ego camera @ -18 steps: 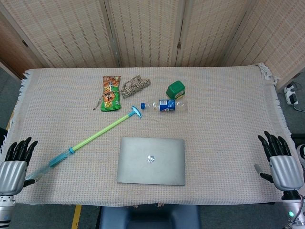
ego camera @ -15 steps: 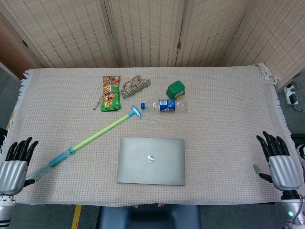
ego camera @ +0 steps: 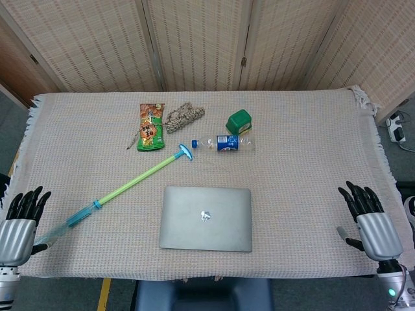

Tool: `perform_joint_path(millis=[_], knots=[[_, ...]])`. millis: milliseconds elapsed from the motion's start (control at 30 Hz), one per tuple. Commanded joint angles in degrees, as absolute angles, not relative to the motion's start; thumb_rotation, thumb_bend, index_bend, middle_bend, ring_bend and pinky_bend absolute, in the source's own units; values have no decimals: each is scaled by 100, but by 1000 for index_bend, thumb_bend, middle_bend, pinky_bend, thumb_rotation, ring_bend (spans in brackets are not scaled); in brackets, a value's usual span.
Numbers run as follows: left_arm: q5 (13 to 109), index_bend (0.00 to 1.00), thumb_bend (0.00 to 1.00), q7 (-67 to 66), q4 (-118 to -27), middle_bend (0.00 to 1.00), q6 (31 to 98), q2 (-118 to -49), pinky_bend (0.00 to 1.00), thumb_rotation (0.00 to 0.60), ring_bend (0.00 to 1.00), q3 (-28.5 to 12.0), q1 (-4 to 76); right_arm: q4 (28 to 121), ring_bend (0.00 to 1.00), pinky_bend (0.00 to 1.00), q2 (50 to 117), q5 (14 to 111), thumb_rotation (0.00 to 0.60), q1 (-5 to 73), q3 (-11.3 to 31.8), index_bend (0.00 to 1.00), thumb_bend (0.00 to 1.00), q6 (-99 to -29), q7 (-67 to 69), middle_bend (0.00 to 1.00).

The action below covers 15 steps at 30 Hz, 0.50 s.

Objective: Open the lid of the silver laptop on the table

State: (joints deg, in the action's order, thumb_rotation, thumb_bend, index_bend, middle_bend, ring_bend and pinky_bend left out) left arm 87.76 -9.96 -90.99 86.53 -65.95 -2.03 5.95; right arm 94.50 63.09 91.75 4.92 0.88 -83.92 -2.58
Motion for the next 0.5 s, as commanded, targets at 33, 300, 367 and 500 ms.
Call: perform_joint_path(millis=[33, 300, 367, 500], knots=[[8818, 37, 147, -967, -9085, 18, 8677, -6600, 0, 600, 0, -181, 582, 9476, 36, 0, 6301, 9395, 600, 605, -8, 0, 317, -8267, -162, 0], [8943, 60, 147, -918, -9091, 45, 8738, -6575, 0, 600, 0, -145, 570, 9606, 35, 0, 6447, 10106, 600, 1233, -159, 0, 317, -7532, -389, 0], [8980, 67, 147, -915, -9100, 51, 8756, -6571, 0, 600, 0, -137, 569, 9660, 35, 0, 6519, 10269, 600, 1431, -185, 0, 317, -7284, -500, 0], [9036, 81, 147, -912, -9105, 55, 8781, -6561, 0, 600, 0, -110, 555, 9763, 18, 0, 6765, 10431, 600, 1823, -173, 0, 317, -6765, -726, 0]])
